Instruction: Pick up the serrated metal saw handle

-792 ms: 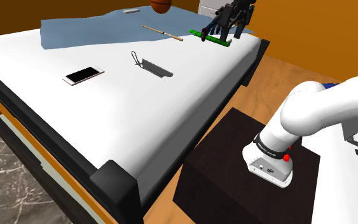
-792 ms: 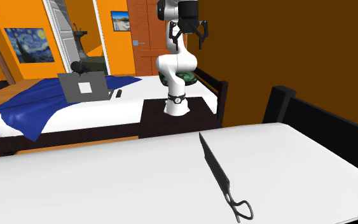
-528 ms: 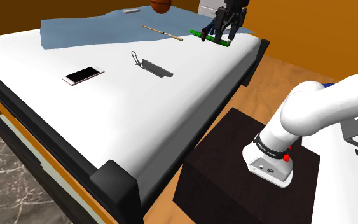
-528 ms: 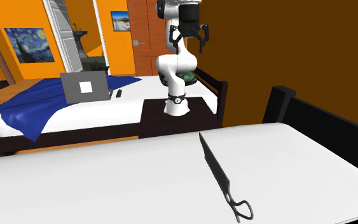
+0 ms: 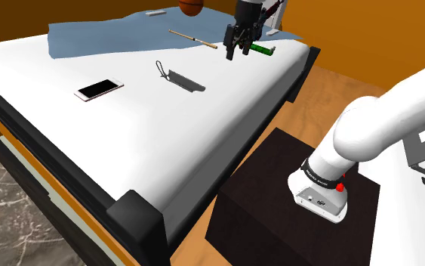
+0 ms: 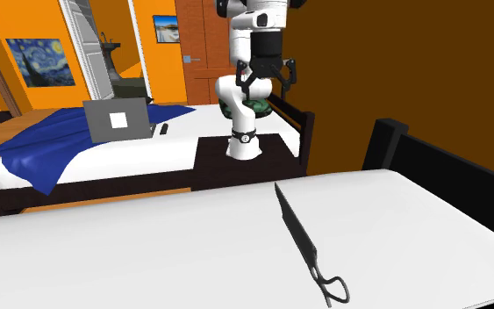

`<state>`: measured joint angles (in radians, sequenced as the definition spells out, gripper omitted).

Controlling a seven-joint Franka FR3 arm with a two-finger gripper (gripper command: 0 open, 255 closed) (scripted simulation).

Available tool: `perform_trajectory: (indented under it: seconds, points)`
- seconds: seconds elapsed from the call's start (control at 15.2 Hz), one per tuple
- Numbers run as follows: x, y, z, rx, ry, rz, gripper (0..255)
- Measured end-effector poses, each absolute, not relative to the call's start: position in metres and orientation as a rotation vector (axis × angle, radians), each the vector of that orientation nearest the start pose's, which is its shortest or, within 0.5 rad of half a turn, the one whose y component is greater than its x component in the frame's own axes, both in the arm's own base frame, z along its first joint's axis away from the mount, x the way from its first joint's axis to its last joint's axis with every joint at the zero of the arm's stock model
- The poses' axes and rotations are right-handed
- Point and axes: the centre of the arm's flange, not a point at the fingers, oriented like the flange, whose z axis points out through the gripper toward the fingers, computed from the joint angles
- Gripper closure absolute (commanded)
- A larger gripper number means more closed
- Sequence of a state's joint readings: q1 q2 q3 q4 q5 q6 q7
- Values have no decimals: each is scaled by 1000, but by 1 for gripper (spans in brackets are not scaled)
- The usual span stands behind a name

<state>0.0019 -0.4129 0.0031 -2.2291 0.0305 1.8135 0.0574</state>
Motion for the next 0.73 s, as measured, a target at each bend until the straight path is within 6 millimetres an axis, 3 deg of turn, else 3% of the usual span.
perform_trajectory:
  seconds: [0.73]
  points:
    - [551, 13, 463, -3126, -18, -13, 0]
